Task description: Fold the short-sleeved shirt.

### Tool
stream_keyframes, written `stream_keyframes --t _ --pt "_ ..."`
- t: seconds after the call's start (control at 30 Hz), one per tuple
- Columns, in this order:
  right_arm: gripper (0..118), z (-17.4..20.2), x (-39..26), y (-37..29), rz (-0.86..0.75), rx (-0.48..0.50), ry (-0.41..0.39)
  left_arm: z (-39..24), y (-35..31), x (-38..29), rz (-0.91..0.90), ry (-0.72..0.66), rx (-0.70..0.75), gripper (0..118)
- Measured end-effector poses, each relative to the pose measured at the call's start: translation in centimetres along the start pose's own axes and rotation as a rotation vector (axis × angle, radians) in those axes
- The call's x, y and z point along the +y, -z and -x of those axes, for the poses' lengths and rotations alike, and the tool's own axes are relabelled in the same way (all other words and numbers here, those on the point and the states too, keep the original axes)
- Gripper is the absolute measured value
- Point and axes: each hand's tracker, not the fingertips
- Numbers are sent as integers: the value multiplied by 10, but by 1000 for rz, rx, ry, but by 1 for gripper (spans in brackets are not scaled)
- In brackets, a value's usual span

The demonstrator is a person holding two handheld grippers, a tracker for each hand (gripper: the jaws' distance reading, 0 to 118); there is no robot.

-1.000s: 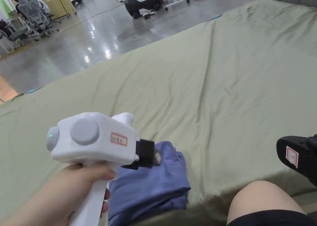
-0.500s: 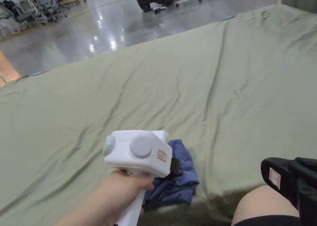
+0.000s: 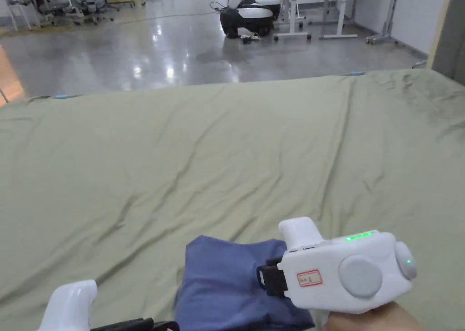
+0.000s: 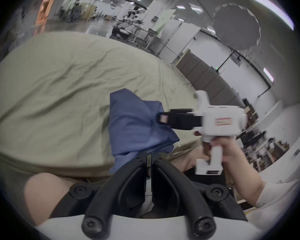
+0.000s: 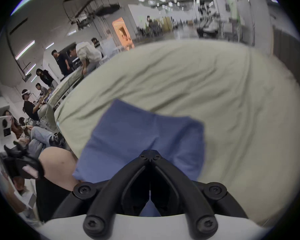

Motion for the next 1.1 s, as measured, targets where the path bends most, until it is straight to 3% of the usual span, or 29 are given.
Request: stream_keyframes --t 0.07,0.1,0.17,0.23,0.33,0.37,0.4,0.43,0.47,0.53,0.6,0.77,0.9,0.93,0.97,1.0,1.1 --pt "2 -9 -5 28 52 36 62 15 4 -2 5 -38 -25 6" --pt "2 -15 -7 34 27 31 51 21 5 -2 8 -43 -23 6" --pt "2 -28 -10 33 -4 105 120 33 8 2 0 -79 -68 6" --pt "2 -38 -12 31 7 149 179 48 11 8 13 -135 -176 6" --pt "2 -48 -10 32 24 188 201 69 21 29 57 -139 -362 9" --pt "2 -50 -9 33 28 191 207 77 27 39 83 -143 -380 23" --pt "2 -52 -9 33 30 196 206 86 34 51 129 -153 -406 68" --pt "2 -54 -9 33 32 204 203 88 42 60 155 -168 -395 105" --pt "2 -55 -9 33 33 217 199 94 53 69 163 -166 -365 118" --pt "2 -61 -10 33 35 248 201 112 81 86 188 -201 -392 118" --pt "2 -66 -12 34 31 275 204 113 108 92 272 -272 -322 118" --pt "2 -73 -21 36 -4 328 250 126 163 86 293 -282 -329 118" --pt "2 -77 -23 37 -19 351 239 102 181 80 271 -256 -362 118" --pt "2 -77 -24 37 -30 360 224 97 184 78 264 -241 -368 106" --pt "2 -78 -25 37 -33 362 218 94 180 78 240 -188 -245 84" --pt "2 -77 -24 37 -30 362 223 99 185 72 219 -153 -207 30" --pt "2 -76 -21 30 -30 369 243 117 184 72 256 -341 -330 30"
